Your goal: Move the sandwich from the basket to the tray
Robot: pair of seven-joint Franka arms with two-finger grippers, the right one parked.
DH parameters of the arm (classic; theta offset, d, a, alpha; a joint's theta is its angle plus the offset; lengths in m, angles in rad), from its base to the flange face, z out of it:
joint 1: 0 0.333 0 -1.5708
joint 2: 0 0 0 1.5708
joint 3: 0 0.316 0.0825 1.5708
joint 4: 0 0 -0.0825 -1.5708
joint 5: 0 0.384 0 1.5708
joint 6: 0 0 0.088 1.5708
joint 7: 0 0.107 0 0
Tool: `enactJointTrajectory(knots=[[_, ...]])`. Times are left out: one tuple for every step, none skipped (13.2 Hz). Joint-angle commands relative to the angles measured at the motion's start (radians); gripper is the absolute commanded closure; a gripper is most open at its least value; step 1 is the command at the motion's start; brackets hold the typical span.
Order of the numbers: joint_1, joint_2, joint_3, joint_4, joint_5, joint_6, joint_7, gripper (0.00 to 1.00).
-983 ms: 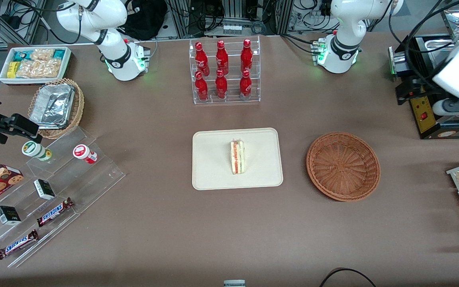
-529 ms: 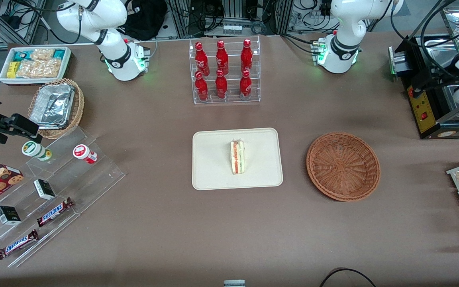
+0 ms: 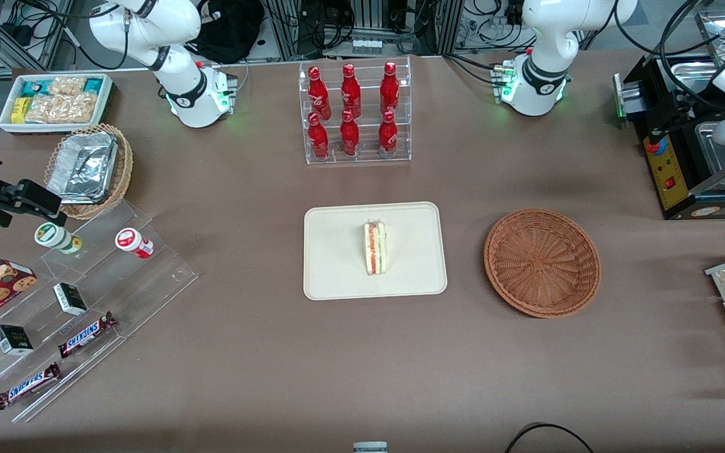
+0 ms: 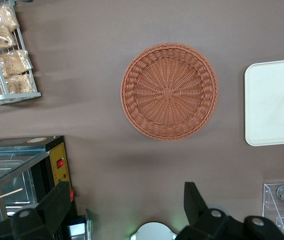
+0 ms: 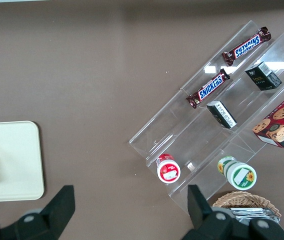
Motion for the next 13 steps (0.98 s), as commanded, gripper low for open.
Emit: enactJointTrajectory(knots=[[0.0, 0.04, 0.004, 0.046, -0.072, -0.003, -0.004, 0.0], [0.002, 0.042, 0.004, 0.045, -0.078, -0.003, -0.004, 0.0], [0.005, 0.046, 0.005, 0.046, -0.08, -0.003, -0.001, 0.0], [0.01, 0.048, 0.005, 0.046, -0.078, -0.001, -0.001, 0.0], [0.01, 0.048, 0.005, 0.046, -0.075, -0.003, -0.001, 0.0], [0.01, 0.047, 0.005, 0.046, -0.069, -0.003, 0.001, 0.0], [0.011, 0.047, 0.011, 0.046, -0.066, -0.003, 0.004, 0.0], [0.01, 0.048, 0.033, 0.046, -0.065, -0.003, 0.005, 0.0], [0.01, 0.047, 0.042, 0.046, -0.065, -0.003, 0.004, 0.0], [0.011, 0.047, 0.057, 0.045, -0.065, -0.004, -0.001, 0.0], [0.011, 0.048, 0.086, 0.046, -0.072, -0.004, 0.001, 0.0], [0.011, 0.048, 0.091, 0.045, -0.072, -0.004, 0.001, 0.0], [0.011, 0.048, 0.091, 0.045, -0.072, -0.004, -0.001, 0.0]])
